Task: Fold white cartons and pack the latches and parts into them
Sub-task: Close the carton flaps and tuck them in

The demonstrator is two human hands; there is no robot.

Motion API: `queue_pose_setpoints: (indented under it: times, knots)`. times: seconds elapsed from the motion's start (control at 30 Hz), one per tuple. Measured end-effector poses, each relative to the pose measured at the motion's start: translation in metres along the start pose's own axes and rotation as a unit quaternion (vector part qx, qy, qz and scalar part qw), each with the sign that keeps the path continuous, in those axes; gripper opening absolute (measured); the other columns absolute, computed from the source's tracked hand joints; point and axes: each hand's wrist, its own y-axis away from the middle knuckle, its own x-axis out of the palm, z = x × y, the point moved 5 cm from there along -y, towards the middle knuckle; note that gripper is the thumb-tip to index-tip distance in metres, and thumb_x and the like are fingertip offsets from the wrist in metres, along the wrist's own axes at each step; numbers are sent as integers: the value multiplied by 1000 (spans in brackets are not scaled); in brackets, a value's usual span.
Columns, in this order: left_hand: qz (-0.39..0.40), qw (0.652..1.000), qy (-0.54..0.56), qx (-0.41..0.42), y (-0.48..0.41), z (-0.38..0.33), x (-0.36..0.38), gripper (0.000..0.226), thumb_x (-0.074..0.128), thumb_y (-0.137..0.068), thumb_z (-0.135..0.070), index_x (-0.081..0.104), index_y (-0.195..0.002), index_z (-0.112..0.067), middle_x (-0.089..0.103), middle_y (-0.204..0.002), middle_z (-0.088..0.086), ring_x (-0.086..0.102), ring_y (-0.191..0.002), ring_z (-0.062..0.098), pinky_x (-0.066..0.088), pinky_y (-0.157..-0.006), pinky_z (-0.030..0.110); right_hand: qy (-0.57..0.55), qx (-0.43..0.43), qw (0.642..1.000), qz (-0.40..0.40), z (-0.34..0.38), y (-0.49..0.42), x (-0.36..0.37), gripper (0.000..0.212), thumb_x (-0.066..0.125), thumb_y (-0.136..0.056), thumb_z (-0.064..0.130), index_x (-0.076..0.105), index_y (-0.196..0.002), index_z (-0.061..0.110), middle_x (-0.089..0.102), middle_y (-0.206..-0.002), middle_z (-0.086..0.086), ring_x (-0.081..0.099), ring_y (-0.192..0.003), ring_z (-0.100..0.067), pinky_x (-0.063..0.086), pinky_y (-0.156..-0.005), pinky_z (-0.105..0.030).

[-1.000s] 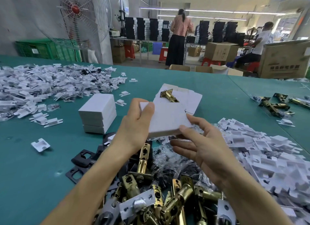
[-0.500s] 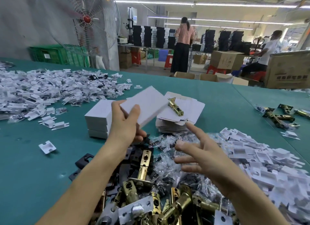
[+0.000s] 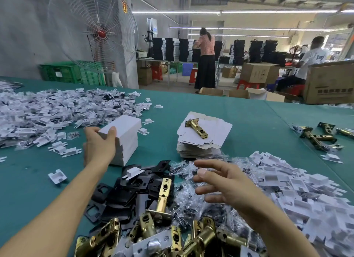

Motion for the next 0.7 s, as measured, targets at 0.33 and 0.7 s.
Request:
queue_pose_setpoints:
  times: [0.33, 0.7]
  knots:
    - [62, 989, -38, 130, 3, 1, 4, 96, 80, -76, -52, 27, -154, -33, 27, -155, 4, 28, -141, 29, 32, -113, 53, 3, 3, 1000, 5, -5, -3, 1, 21, 67, -91, 32, 68, -112, 34, 76, -98, 4, 73, -84, -16, 57, -75, -29]
    - [-48, 990, -43, 128, 0, 3, 4, 75, 84, -73, -47, 53, -136, -19, 46, -133, 15, 46, -122, 34, 40, -99, 45, -5, 8, 1000, 7, -5, -3, 2, 20, 66, -92, 29, 69, -112, 31, 76, -97, 3, 72, -81, -14, 57, -72, -26]
